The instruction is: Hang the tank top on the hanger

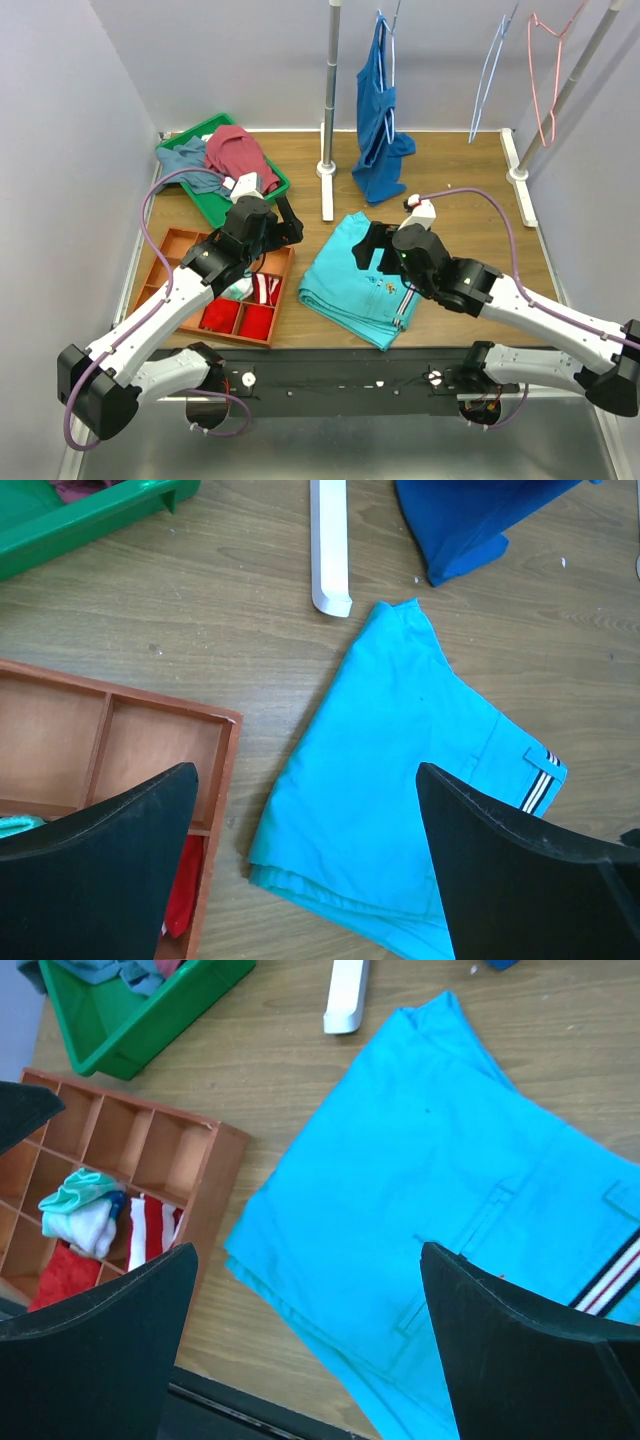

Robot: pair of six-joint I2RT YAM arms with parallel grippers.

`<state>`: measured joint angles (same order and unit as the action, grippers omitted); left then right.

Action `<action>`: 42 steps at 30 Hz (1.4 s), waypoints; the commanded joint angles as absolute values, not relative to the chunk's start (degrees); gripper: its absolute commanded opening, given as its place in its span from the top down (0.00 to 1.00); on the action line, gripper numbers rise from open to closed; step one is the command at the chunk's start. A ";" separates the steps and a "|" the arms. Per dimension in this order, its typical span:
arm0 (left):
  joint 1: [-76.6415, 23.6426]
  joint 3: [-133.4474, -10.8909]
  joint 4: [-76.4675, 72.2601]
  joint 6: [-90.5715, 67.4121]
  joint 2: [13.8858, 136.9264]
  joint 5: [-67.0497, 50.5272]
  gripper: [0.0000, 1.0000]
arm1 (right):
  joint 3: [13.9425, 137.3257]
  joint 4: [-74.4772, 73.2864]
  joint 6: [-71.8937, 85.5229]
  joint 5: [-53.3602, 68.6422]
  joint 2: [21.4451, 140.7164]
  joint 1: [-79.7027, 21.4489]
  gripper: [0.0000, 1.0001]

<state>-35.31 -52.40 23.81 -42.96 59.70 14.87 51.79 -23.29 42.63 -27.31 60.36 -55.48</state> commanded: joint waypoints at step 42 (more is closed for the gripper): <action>-34.63 -52.29 24.79 -40.08 55.20 15.38 0.01 | 58.00 10.36 42.10 -5.90 97.28 -53.17 0.00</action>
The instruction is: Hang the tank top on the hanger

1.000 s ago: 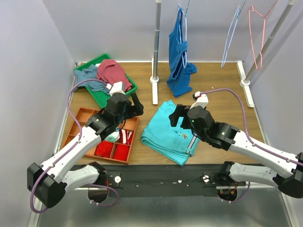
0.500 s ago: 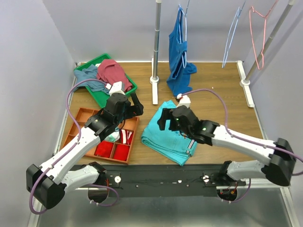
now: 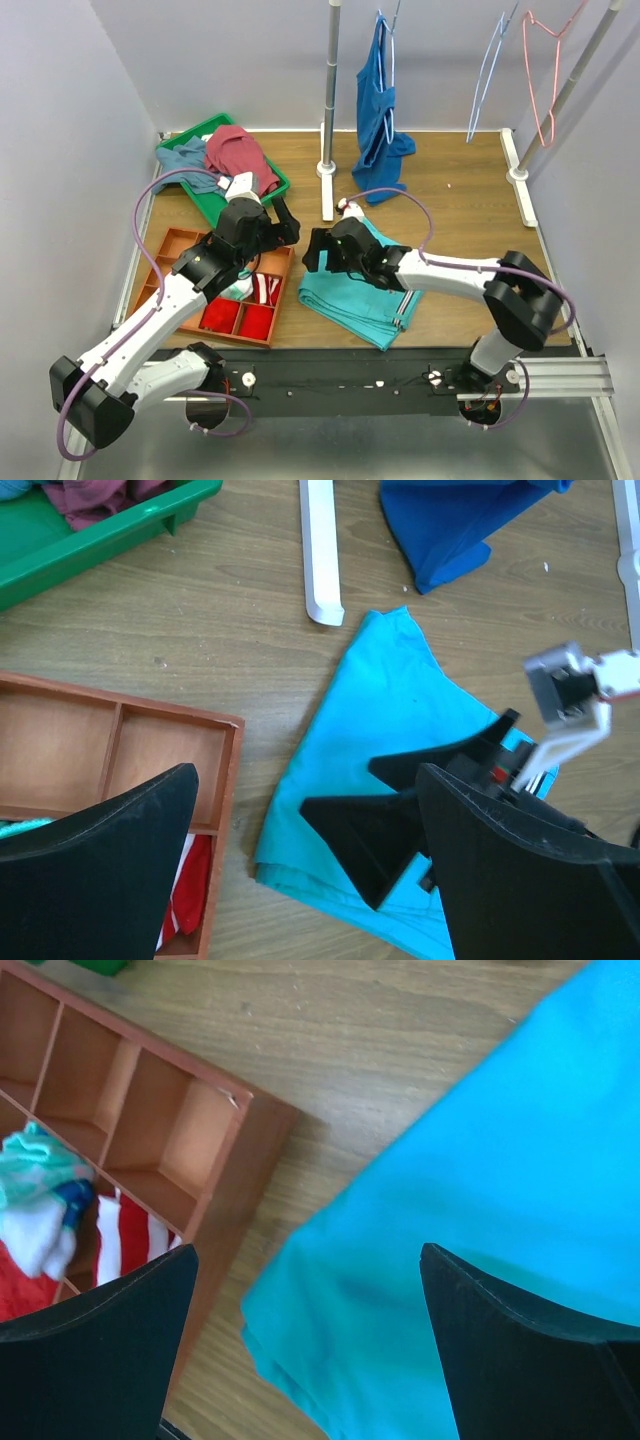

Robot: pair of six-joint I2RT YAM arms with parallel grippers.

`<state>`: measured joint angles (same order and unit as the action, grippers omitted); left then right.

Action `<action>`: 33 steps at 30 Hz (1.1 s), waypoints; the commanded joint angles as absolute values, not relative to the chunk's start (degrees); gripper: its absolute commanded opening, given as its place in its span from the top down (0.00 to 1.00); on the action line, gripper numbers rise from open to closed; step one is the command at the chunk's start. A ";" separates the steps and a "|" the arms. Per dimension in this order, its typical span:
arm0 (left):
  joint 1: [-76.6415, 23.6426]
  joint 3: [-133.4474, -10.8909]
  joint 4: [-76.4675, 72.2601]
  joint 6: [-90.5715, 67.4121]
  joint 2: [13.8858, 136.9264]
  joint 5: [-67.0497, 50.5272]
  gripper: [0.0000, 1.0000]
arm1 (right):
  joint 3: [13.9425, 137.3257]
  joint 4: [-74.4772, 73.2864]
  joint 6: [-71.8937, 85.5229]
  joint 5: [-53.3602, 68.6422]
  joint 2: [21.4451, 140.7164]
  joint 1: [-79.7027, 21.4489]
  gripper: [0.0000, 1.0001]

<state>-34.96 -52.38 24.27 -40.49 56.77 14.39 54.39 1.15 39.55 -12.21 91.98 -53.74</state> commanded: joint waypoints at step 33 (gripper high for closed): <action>-32.61 -57.30 26.10 -36.48 58.62 11.78 0.01 | 31.47 -12.48 53.53 -15.12 76.12 -23.31 0.00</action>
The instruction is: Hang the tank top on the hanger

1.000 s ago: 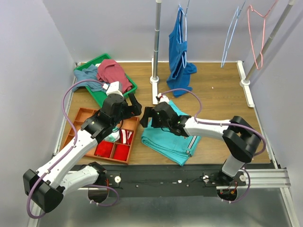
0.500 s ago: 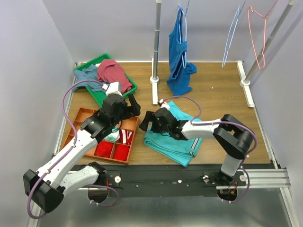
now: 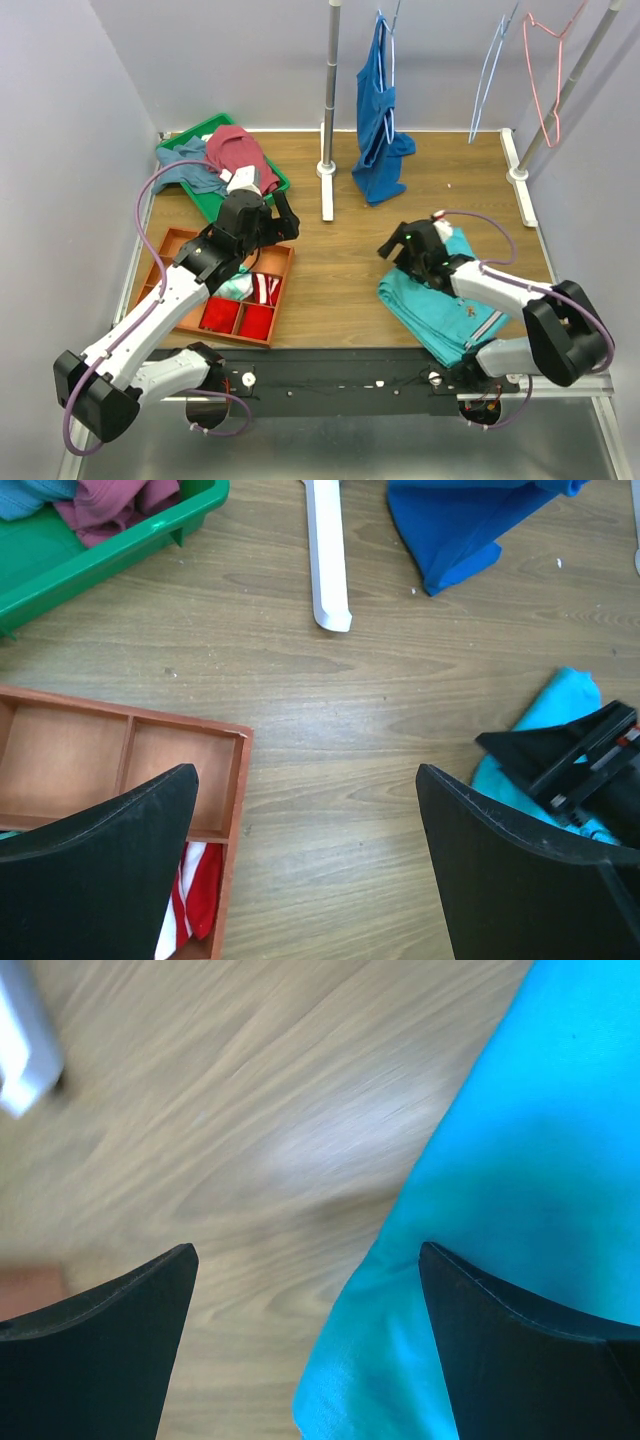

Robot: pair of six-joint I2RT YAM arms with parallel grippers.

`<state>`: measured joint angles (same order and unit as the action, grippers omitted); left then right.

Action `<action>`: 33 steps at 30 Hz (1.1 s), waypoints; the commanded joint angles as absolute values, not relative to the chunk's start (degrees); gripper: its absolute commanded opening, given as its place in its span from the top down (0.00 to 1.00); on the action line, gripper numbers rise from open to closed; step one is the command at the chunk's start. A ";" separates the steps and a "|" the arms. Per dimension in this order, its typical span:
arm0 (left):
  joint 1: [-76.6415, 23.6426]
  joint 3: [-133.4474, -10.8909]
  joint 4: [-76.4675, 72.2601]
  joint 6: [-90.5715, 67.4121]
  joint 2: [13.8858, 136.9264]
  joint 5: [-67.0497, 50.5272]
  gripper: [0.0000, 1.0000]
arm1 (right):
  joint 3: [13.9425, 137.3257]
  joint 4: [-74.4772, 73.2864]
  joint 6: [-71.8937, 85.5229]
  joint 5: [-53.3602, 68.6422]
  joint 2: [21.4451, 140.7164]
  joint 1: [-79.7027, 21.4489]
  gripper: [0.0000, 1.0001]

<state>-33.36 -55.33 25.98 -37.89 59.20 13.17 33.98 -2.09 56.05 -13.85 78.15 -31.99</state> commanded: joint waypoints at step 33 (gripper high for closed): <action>-6.33 -99.90 23.46 -25.68 112.56 23.29 0.07 | 37.97 -13.36 35.51 11.86 59.60 -7.38 0.00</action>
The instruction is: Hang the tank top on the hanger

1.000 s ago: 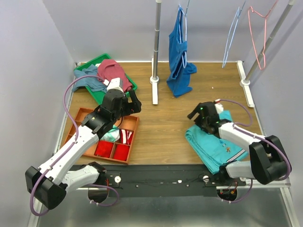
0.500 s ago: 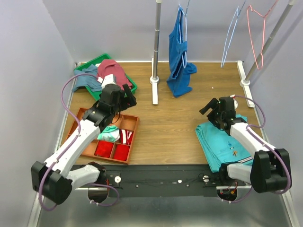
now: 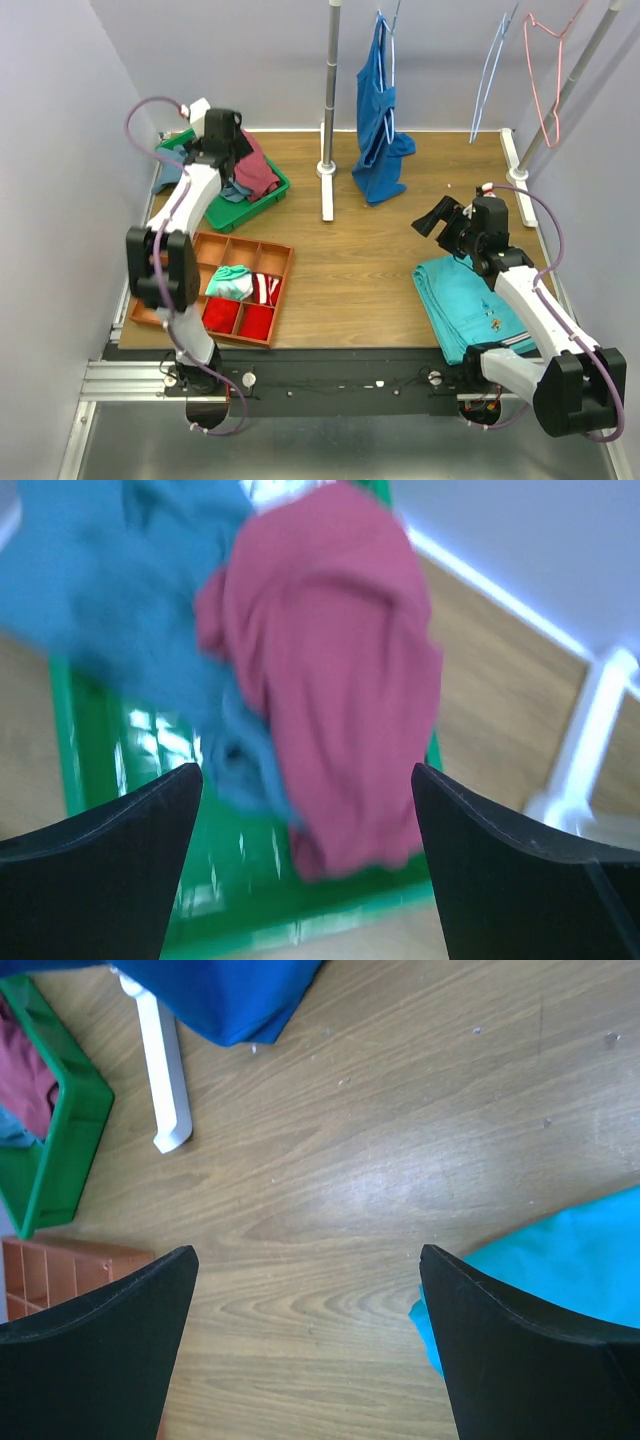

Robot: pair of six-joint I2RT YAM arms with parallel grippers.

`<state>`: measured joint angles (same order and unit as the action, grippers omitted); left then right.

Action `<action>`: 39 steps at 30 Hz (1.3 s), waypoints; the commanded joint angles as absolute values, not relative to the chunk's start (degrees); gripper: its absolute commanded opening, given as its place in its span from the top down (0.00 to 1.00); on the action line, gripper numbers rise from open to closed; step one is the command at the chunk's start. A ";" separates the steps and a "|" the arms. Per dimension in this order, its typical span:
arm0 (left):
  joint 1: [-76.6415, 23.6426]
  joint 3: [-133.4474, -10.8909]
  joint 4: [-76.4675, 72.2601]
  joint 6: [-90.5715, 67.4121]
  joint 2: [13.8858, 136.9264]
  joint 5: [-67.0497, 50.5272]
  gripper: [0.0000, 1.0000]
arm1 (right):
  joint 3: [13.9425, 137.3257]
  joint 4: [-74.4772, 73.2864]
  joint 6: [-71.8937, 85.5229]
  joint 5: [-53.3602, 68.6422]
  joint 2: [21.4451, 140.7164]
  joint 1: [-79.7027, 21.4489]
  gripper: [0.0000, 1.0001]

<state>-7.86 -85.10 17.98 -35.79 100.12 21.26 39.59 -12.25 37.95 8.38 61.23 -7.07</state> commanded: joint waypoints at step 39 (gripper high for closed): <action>-3.60 -119.00 26.72 -18.19 104.16 8.17 1.00 | 44.56 -14.59 34.45 11.78 59.67 -7.38 0.00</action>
